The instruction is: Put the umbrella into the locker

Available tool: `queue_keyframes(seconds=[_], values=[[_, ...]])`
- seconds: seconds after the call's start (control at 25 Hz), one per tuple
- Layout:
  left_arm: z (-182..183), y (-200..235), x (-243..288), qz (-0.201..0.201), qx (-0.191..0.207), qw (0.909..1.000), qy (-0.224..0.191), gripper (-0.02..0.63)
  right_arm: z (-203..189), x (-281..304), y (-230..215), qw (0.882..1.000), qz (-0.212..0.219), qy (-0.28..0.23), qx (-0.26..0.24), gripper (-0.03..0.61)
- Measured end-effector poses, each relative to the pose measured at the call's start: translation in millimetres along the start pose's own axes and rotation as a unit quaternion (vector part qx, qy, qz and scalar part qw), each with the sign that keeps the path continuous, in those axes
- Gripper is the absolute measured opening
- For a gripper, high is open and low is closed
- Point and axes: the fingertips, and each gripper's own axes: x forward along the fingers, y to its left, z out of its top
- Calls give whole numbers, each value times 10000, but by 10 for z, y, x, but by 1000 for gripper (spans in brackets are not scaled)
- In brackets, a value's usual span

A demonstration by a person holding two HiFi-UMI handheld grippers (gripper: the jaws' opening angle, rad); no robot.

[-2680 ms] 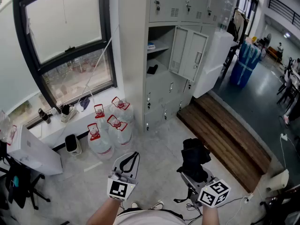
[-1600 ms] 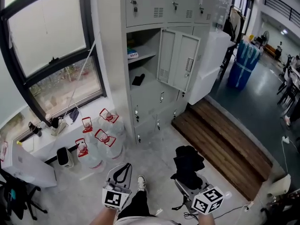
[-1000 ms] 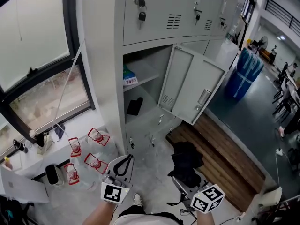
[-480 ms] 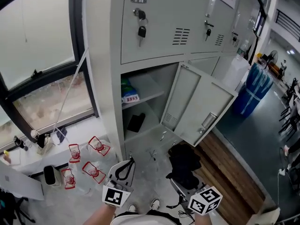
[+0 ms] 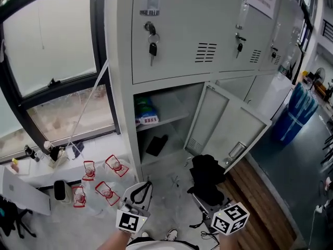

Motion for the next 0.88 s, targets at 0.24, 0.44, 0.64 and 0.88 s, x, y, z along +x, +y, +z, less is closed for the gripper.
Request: queue_keyframes(seconds=[0.24, 0.44, 0.64, 0.88], values=[[23, 51, 36, 113, 42, 9999, -74, 29, 262, 290, -144, 9995, 81, 29, -311, 236], [76, 78, 47, 131, 26, 9998, -159, 29, 558, 588, -235, 9986, 65, -12, -526, 236], [103, 165, 19, 186, 10, 9996, -226, 29, 876, 895, -219, 9968, 58, -42, -792, 236], [125, 208, -17, 181, 8, 9994, -293, 29, 1219, 1191, -271, 9950, -53, -36, -995, 236]])
